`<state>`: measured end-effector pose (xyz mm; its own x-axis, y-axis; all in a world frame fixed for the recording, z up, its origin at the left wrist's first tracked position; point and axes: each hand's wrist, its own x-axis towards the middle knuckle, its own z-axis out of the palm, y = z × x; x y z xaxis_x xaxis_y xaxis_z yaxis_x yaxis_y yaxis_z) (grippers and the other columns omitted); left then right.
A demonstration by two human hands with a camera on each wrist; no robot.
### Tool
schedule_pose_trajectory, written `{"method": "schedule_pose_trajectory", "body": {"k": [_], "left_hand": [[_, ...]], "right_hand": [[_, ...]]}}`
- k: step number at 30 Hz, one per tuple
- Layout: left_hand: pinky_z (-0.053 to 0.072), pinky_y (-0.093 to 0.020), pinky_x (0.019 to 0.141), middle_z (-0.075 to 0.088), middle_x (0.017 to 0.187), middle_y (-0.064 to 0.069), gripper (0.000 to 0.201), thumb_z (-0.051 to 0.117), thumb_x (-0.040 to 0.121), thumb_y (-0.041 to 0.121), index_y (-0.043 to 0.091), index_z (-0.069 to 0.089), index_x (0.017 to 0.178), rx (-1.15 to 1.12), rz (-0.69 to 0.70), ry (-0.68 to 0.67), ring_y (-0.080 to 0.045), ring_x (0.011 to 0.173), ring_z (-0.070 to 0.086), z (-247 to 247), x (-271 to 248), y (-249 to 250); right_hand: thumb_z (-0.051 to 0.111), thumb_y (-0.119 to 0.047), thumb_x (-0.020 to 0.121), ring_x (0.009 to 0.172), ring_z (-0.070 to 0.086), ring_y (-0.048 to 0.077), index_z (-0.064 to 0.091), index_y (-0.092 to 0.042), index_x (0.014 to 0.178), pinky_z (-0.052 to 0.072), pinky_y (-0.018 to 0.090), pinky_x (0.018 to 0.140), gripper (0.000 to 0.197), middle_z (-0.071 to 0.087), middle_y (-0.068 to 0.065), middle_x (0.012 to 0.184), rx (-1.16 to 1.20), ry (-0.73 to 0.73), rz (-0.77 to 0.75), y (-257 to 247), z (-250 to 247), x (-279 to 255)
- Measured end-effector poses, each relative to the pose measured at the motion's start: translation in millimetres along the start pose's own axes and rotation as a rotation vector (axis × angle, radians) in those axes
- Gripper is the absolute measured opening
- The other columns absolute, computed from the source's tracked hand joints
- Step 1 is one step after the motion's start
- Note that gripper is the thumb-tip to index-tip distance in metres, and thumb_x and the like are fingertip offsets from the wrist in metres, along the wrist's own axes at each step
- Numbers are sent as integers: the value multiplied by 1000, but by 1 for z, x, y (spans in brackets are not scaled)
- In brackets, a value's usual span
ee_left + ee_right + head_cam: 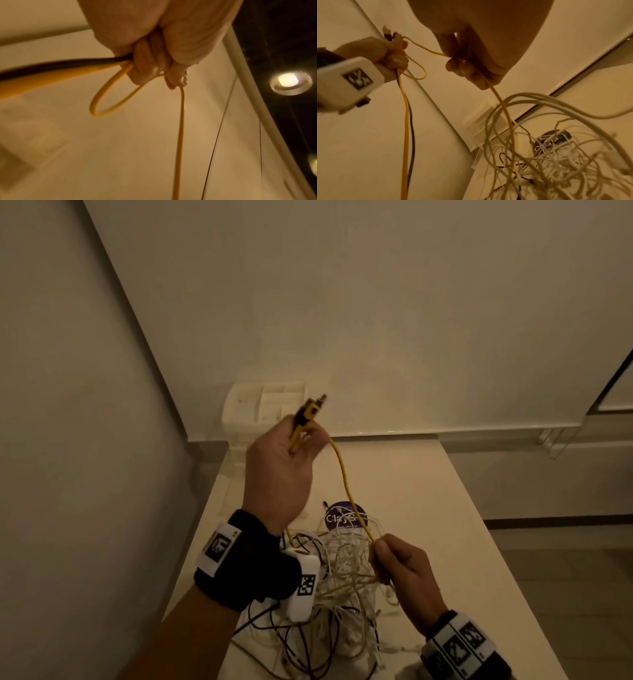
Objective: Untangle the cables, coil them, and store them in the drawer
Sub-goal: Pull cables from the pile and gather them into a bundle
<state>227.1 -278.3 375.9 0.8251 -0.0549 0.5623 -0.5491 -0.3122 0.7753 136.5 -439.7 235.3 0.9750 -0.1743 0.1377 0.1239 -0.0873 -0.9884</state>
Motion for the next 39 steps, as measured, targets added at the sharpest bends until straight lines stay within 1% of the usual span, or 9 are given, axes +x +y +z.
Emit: {"method": "schedule_pose_trajectory", "body": {"k": [4,8,10,14,18,22,27,33,39], "left_hand": [[26,-10,46,34,49,12,31,70,86,20,30,67,114,115,-16,-65,-6,45,32,11,-26,-10],[42,-7,60,70,76,15,23,67,89,18,21,71,111,91,36,-418,6,62,59,31,-52,-13],[40,-13,55,67,71,10,16,60,91,13,17,72,100,159,40,-494,1,58,56,40,-52,-23],[27,-4,51,50,58,18,14,64,84,1,13,68,79,257,113,-297,7,52,46,47,-36,-15],[31,-2,51,51,58,24,6,67,88,9,13,72,88,229,91,13,14,55,48,43,-5,-3],[29,-8,47,46,50,20,14,64,91,20,8,71,90,181,87,228,6,48,44,25,16,-2],[32,-4,49,52,54,29,37,66,88,21,20,63,125,151,146,143,4,44,43,25,-6,1],[40,-14,50,64,66,13,31,65,90,16,24,67,120,139,90,-384,-3,48,51,40,-36,-22],[32,-19,46,55,56,16,7,66,87,28,25,71,90,80,72,-127,-2,48,42,25,-24,-20]], "right_hand": [[48,-16,100,55,33,16,48,-3,64,30,36,57,38,38,2,56,-60,66,64,0,-7,13],[50,-16,98,53,35,15,53,-6,63,32,33,55,36,41,-1,54,-110,-23,-9,-30,-14,24],[51,-20,96,54,35,18,61,-6,68,30,34,54,33,43,4,55,-57,-83,-25,-47,-18,27],[44,-24,97,57,44,19,67,-16,75,40,29,58,33,53,4,60,73,-154,-95,-64,-21,37],[40,-24,103,60,50,21,61,-2,85,44,35,61,36,56,6,65,95,-188,-58,-30,-9,44],[44,-33,99,56,44,15,56,-12,70,40,34,59,38,49,-2,59,-11,-165,5,8,-2,40],[54,-22,97,55,29,16,47,-16,55,27,38,58,43,36,1,56,81,50,71,-6,-9,59],[60,-28,75,51,23,17,38,-13,48,22,35,53,37,29,3,51,186,-59,-65,-50,-18,57],[53,-33,92,52,32,18,57,-5,66,31,27,53,39,41,5,56,206,-271,-81,-48,-23,46]]}}
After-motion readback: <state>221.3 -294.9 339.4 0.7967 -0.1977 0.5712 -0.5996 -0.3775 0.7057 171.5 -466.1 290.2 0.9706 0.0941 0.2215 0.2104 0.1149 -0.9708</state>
